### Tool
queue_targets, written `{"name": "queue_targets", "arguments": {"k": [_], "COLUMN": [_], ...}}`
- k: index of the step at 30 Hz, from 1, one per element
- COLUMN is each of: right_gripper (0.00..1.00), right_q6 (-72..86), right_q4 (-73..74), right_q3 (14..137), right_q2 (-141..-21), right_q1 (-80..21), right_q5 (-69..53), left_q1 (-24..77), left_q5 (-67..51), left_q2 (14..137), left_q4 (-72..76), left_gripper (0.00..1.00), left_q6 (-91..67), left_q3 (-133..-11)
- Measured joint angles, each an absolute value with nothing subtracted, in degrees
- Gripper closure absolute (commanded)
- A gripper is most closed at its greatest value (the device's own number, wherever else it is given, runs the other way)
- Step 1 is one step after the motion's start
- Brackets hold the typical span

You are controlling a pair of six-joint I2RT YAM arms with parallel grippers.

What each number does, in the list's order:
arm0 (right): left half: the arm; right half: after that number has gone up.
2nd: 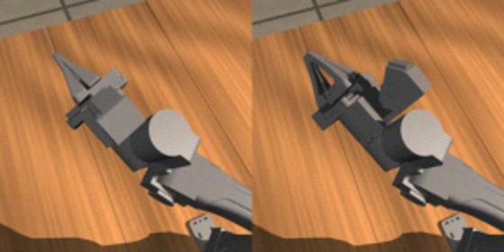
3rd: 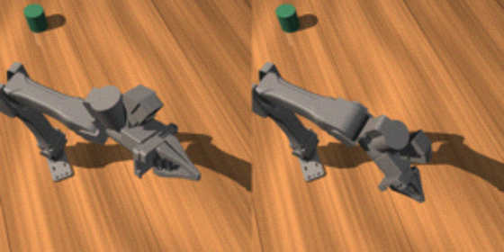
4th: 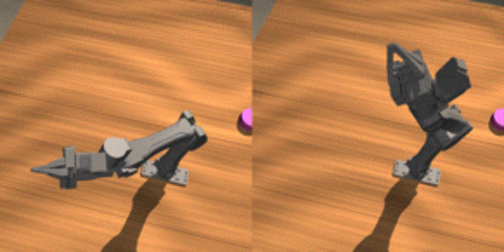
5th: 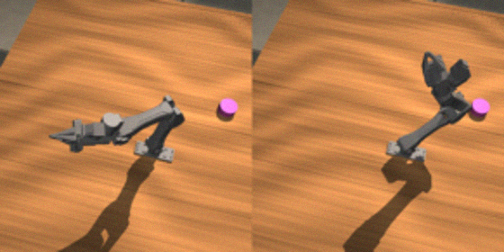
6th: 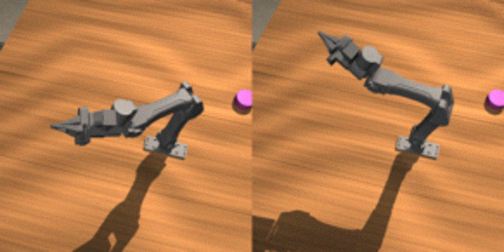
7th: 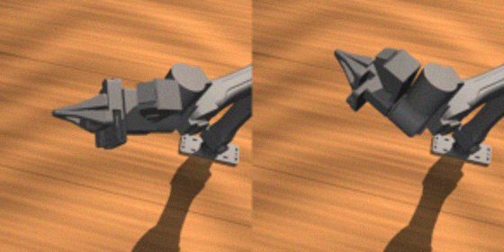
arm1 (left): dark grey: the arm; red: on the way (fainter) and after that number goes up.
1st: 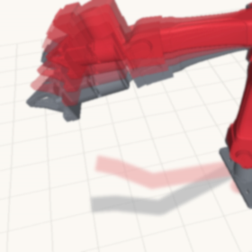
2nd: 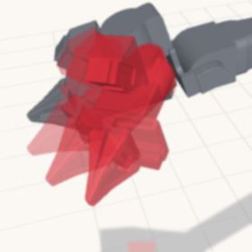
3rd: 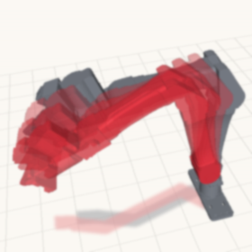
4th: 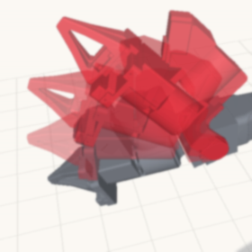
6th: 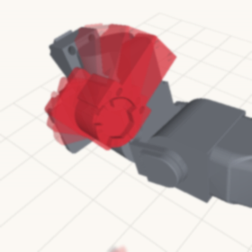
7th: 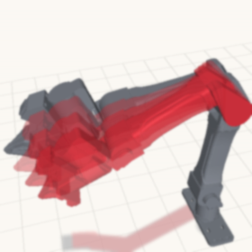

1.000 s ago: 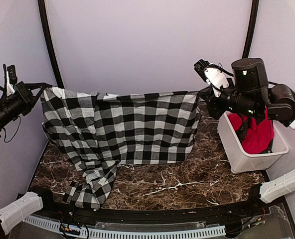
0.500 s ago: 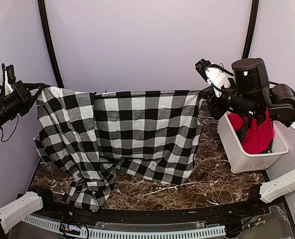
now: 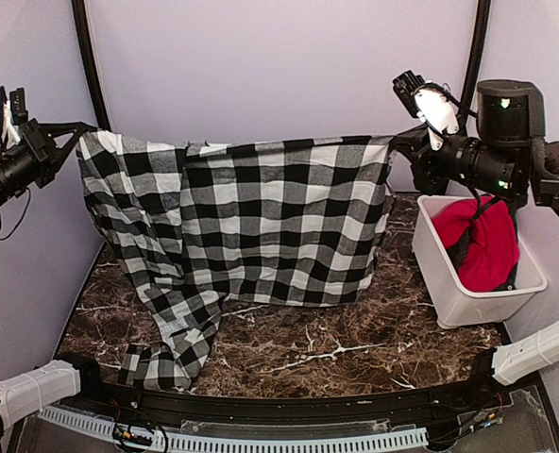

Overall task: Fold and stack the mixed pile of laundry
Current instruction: Flatten out the flattened shirt at the center of the board.

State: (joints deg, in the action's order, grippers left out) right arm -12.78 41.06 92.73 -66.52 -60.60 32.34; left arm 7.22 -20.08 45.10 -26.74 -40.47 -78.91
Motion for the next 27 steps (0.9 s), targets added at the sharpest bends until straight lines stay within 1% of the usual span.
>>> {"name": "queue_targets", "arguments": {"k": [3, 10, 15, 18, 20, 23, 27], "right_gripper": [1.0, 1.0, 1.0, 1.0, 1.0, 1.0, 1.0], "right_q6": [-12.8, -12.5, -11.5, -11.5, -11.4, -11.5, -11.8], "right_q4": [43.4, 48.2, 49.7, 48.8, 47.9, 44.1, 39.0], "right_q3": [94.3, 99.5, 99.7, 96.8, 94.2, 87.2, 78.7], "right_q2": [-64.8, -64.5, -64.5, -63.8, -64.2, -65.8, -71.4], "right_q1": [-64.3, -77.6, -81.1, -77.2, -70.8, -59.6, -48.1], "right_q5": [33.5, 41.3, 45.1, 44.5, 42.3, 36.5, 28.8], "left_q1": [7.2, 7.2, 7.2, 7.2, 7.2, 7.2, 7.2], "left_q5": [-22.8, -26.9, -27.0, -24.9, -23.0, -20.7, -18.5], "left_q2": [43.1, 38.4, 37.3, 37.7, 38.9, 43.1, 50.9], "left_q4": [-26.8, -29.4, -31.1, -31.3, -30.9, -28.7, -23.2], "left_gripper": [1.0, 1.0, 1.0, 1.0, 1.0, 1.0, 1.0], "left_q6": [-40.3, -40.3, -40.2, -39.6, -39.5, -39.4, -39.6], "left_q3": [-81.5, -87.6, -88.4, -85.6, -82.3, -76.0, -66.8]}}
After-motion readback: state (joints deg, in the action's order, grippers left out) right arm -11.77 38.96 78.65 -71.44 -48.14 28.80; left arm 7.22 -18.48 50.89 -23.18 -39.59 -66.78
